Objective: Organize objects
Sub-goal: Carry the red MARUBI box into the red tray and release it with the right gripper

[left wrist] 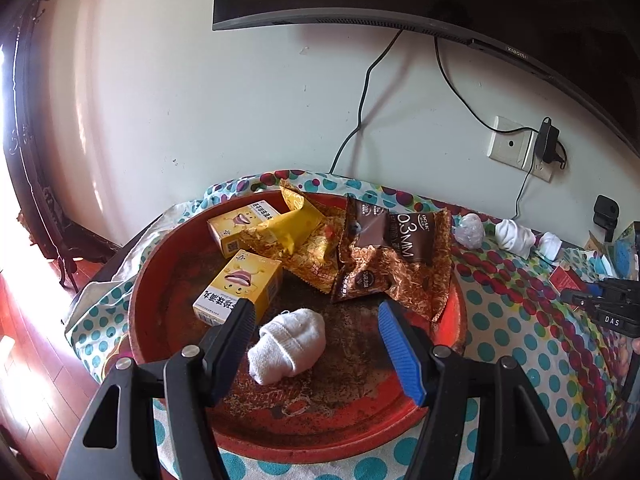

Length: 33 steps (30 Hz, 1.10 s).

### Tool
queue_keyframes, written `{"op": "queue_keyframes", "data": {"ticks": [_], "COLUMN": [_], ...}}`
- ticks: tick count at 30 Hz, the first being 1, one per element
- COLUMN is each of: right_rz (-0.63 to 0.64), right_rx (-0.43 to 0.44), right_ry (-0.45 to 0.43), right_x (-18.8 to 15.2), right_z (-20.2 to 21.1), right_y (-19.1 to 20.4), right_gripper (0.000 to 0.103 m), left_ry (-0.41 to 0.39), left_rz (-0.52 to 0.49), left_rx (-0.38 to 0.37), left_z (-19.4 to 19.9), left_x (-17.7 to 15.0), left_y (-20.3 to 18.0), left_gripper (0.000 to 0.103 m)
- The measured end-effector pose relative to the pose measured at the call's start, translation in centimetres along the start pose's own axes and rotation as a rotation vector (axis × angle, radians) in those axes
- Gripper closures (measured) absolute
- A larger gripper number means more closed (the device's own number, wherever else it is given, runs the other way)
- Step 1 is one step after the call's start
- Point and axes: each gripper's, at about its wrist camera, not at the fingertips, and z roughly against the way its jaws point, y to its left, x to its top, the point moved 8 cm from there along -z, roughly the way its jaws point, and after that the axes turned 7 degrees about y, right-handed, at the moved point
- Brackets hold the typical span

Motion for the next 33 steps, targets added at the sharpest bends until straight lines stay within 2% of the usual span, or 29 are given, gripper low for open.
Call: {"op": "queue_keyframes", "data": {"ticks": [7, 12, 15, 21, 25, 33], "right_rz": [0.18, 0.264, 0.292, 0.326, 0.333, 0.361], "right_rx": [0.145, 0.211, 0.233, 0.246, 0.245, 0.214], "right_ry": [-0.048, -0.032, -0.006, 0.032, 0.052, 0.09], "right_x": [4.9, 7.3, 8.1, 9.5, 10.6, 12.3], "right_z": [-0.1, -2.0, -3.6, -6.5, -8.0, -10.4], "right_y": [13.4, 20.3, 23.3, 27.1, 28.5, 29.5], "right_gripper": [0.075, 0.075, 0.075, 0.075, 0.075, 0.075], "left_ry": [-0.038, -0.058, -0.07, -0.09, -0.072, -0.059], "left_rz": [0.033, 0.05, 0.084, 0.209, 0.285, 0.327], "left_rx": [0.006, 0.04, 0.032, -0.002, -0.031, -0.032], "left_z": [1.6, 2.3, 2.8, 3.5, 3.1, 2.7], "left_x": [1.0, 1.3, 1.5, 1.7, 1.5, 1.1], "left_y": [2.4, 4.0, 5.1, 8.0, 9.3, 10.1], "left_gripper": [0.037, 0.037, 0.037, 0.037, 0.037, 0.037]}}
